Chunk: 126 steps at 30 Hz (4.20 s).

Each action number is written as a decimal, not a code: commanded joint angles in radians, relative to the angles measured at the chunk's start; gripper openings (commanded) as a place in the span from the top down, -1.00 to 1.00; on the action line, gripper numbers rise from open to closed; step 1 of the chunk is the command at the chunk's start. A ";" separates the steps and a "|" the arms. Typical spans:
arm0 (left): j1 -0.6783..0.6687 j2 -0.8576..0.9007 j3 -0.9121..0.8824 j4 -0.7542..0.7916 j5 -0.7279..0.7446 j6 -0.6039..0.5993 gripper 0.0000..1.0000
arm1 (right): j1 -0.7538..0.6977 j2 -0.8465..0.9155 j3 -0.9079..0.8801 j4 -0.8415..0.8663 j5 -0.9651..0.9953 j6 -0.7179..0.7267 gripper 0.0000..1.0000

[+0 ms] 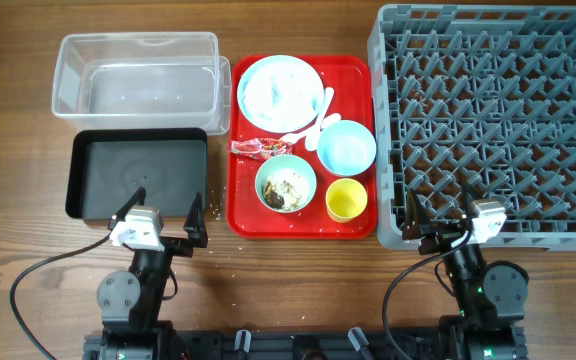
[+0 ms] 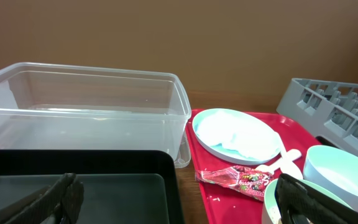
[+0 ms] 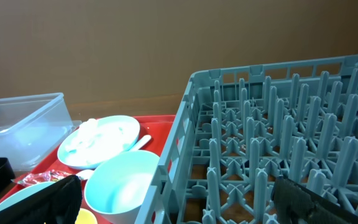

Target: Sort waste into correct bins and load items into the dishwasher rack

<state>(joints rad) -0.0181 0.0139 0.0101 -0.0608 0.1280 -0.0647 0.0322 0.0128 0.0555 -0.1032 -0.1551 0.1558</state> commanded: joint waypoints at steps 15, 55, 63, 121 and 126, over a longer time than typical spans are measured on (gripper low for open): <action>0.007 -0.007 -0.005 -0.004 0.002 0.002 -1.00 | 0.004 -0.005 -0.003 0.017 -0.038 0.008 -0.99; 0.007 0.484 0.510 -0.029 0.103 0.035 -1.00 | 0.004 0.475 0.542 -0.055 -0.105 -0.187 -0.99; -0.129 1.089 1.106 -0.414 0.018 0.036 -0.99 | 0.004 0.776 0.966 -0.462 -0.104 -0.185 -1.00; -0.357 2.045 1.794 -0.526 -0.110 -0.076 0.92 | 0.004 0.960 1.048 -0.736 -0.106 -0.180 -0.99; -0.251 1.858 1.809 -0.613 -0.111 -0.078 0.92 | 0.004 0.960 1.048 -0.736 -0.105 -0.179 -0.99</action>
<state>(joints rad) -0.3592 2.0422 1.7729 -0.6395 0.0158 -0.1051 0.0322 0.9707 1.0836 -0.8391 -0.2466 -0.0242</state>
